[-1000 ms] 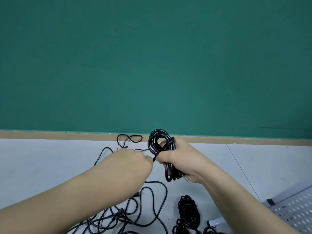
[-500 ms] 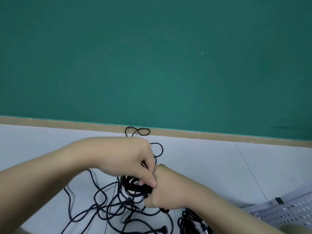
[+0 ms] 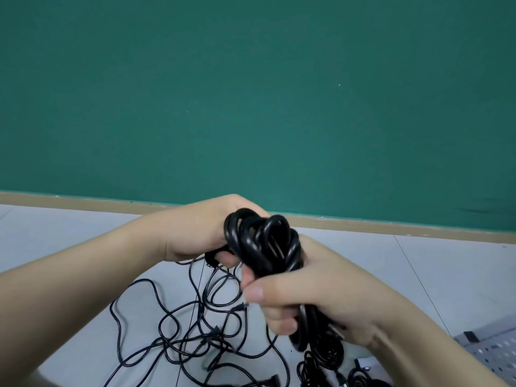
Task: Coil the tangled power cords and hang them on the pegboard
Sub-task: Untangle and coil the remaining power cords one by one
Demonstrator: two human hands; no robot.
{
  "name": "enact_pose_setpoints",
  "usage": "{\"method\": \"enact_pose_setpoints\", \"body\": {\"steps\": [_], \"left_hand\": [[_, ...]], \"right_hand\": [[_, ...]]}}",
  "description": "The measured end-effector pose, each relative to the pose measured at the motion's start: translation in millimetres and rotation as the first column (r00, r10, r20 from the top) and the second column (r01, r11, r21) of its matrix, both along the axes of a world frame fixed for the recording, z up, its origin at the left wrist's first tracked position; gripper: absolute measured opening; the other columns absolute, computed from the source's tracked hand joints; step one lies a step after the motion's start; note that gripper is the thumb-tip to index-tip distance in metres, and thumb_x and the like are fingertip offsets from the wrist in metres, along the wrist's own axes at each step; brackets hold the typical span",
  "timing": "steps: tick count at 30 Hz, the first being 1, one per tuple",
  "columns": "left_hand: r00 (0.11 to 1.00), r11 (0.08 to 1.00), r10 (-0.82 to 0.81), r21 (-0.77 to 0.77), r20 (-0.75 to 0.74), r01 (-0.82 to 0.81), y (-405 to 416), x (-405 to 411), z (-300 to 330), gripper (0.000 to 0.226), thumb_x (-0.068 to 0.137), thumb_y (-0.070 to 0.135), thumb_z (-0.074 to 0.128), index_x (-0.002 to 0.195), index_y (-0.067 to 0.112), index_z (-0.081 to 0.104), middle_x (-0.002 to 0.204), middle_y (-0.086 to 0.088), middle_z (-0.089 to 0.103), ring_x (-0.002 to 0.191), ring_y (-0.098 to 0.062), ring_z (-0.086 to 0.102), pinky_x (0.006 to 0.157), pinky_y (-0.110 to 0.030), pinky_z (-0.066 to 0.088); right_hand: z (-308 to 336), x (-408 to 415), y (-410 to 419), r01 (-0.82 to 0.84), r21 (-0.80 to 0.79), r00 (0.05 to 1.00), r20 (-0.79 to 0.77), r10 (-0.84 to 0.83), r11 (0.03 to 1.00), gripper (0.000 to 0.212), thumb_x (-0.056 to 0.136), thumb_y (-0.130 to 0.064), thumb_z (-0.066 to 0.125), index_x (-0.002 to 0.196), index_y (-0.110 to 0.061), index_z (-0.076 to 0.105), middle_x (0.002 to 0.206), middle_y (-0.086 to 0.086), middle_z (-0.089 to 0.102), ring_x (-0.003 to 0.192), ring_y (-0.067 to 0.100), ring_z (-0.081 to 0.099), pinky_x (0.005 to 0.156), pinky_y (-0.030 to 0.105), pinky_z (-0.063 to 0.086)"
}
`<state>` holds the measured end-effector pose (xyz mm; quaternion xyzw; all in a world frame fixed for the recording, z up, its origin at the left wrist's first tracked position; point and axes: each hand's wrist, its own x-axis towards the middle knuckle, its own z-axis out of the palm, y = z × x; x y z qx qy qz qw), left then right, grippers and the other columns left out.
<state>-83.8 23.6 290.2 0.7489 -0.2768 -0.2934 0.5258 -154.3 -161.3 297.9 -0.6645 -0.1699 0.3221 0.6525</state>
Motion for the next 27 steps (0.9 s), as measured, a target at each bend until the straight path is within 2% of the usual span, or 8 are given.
{"method": "enact_pose_setpoints", "body": {"steps": [2, 5, 9, 11, 16, 21, 23, 27], "left_hand": [[0.997, 0.998, 0.067, 0.018, 0.039, -0.068, -5, -3, 3, 0.025, 0.086, 0.014, 0.049, 0.061, 0.011, 0.052, 0.058, -0.005, 0.042, 0.052, -0.017, 0.03, 0.047, -0.025, 0.028], [0.984, 0.995, 0.062, 0.064, 0.165, -0.074, -10, -7, 0, 0.036, 0.096, 0.017, 0.05, 0.061, 0.026, 0.055, 0.059, 0.004, 0.037, 0.052, -0.013, 0.031, 0.048, -0.02, 0.029], [0.953, 0.999, -0.027, 0.042, 0.303, 0.015, -13, -12, -4, 0.014, 0.09, 0.021, 0.057, 0.08, 0.024, 0.047, 0.082, -0.004, 0.041, 0.077, -0.027, 0.044, 0.071, -0.037, 0.041], [0.956, 0.998, -0.065, 0.031, 0.287, 0.058, -12, -14, 0, 0.012, 0.095, 0.029, 0.055, 0.085, 0.025, 0.051, 0.085, 0.002, 0.049, 0.082, -0.018, 0.052, 0.077, -0.037, 0.048], [0.856, 0.973, 0.019, 0.188, 0.517, -0.136, -14, -12, -10, 0.049, 0.093, 0.073, 0.036, 0.09, 0.029, 0.058, 0.087, -0.008, 0.064, 0.083, -0.027, 0.06, 0.08, -0.049, 0.052], [0.843, 0.943, 0.127, 0.199, 0.523, -0.266, -20, -16, -24, 0.059, 0.093, 0.076, 0.025, 0.085, 0.028, 0.057, 0.077, -0.005, 0.063, 0.074, -0.023, 0.059, 0.075, -0.048, 0.051], [0.862, 0.952, 0.162, 0.155, 0.48, -0.265, -22, -19, -24, 0.056, 0.095, 0.076, 0.03, 0.077, 0.028, 0.052, 0.066, 0.001, 0.048, 0.064, -0.02, 0.048, 0.067, -0.045, 0.047], [0.904, 0.965, 0.208, 0.07, 0.375, -0.251, -30, -31, -17, 0.044, 0.101, 0.051, 0.039, 0.061, 0.037, 0.051, 0.052, 0.02, 0.042, 0.053, -0.002, 0.042, 0.056, -0.016, 0.034]], "right_hand": [[-3, 6, -8, 0.066, 0.107, 0.993, -0.106, -0.055, 0.992, 0.008, 0.078, -0.005, 0.072, 0.083, -0.01, 0.067, 0.059, 0.008, 0.043, 0.047, 0.012, 0.041, 0.05, 0.023, 0.042], [-4, 16, -21, 0.127, 0.25, 0.966, -0.249, -0.063, 0.96, 0.013, 0.073, -0.005, 0.075, 0.084, -0.009, 0.069, 0.056, -0.001, 0.041, 0.048, 0.009, 0.036, 0.047, 0.02, 0.039], [-9, 26, -32, 0.152, 0.302, 0.944, -0.327, -0.048, 0.941, 0.014, 0.072, -0.002, 0.073, 0.084, -0.007, 0.071, 0.064, 0.0, 0.037, 0.053, 0.009, 0.03, 0.047, 0.019, 0.036], [-10, 30, -36, 0.125, 0.298, 0.951, -0.308, -0.029, 0.946, 0.015, 0.072, 0.0, 0.071, 0.081, -0.011, 0.065, 0.068, 0.001, 0.034, 0.056, 0.01, 0.027, 0.05, 0.02, 0.035], [-16, 31, -32, 0.164, 0.239, 0.962, -0.254, -0.102, 0.957, 0.029, 0.078, 0.009, 0.059, 0.081, -0.017, 0.047, 0.066, 0.0, 0.035, 0.055, 0.011, 0.028, 0.051, 0.022, 0.034], [-24, 32, -19, 0.322, -0.023, 0.946, -0.027, -0.323, 0.946, 0.033, 0.071, -0.001, 0.059, 0.099, -0.015, 0.049, 0.061, -0.003, 0.049, 0.051, 0.014, 0.042, 0.054, 0.03, 0.038], [-21, 30, -19, 0.353, -0.137, 0.934, 0.116, -0.339, 0.926, 0.039, 0.073, -0.007, 0.062, 0.108, -0.018, 0.05, 0.063, -0.008, 0.054, 0.054, 0.014, 0.048, 0.057, 0.032, 0.042], [-18, 22, -15, 0.406, -0.245, 0.886, 0.34, -0.315, 0.88, 0.034, 0.08, -0.013, 0.064, 0.109, -0.026, 0.05, 0.074, -0.011, 0.057, 0.062, 0.009, 0.051, 0.056, 0.026, 0.044]]}}
